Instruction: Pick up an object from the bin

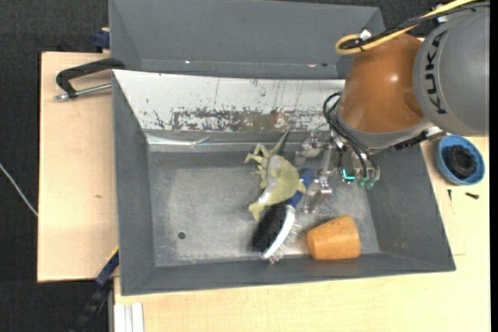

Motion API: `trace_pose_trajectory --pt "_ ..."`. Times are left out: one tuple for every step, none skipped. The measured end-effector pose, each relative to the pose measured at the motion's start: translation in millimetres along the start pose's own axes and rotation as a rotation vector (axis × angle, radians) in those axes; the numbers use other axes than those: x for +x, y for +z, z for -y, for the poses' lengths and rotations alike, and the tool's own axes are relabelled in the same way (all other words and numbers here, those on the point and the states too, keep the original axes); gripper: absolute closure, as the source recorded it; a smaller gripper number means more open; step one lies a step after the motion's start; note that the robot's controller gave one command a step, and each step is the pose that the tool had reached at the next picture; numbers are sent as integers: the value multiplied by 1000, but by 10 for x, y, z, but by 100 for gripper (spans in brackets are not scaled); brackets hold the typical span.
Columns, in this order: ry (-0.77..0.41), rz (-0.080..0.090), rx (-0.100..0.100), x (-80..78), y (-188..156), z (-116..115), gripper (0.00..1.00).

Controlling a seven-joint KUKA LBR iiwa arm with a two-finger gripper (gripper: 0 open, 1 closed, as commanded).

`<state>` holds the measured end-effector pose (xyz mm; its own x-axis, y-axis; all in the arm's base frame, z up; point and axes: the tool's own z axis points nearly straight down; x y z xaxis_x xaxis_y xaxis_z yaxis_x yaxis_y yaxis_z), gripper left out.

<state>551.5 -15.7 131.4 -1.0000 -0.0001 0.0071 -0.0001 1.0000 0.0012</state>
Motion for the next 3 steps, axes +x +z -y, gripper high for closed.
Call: trace_pose_trajectory --pt "-81 9 0 75 565 128 0" --pt "-81 8 1 77 550 128 100" --pt "-362 18 5 282 -1037 216 100"
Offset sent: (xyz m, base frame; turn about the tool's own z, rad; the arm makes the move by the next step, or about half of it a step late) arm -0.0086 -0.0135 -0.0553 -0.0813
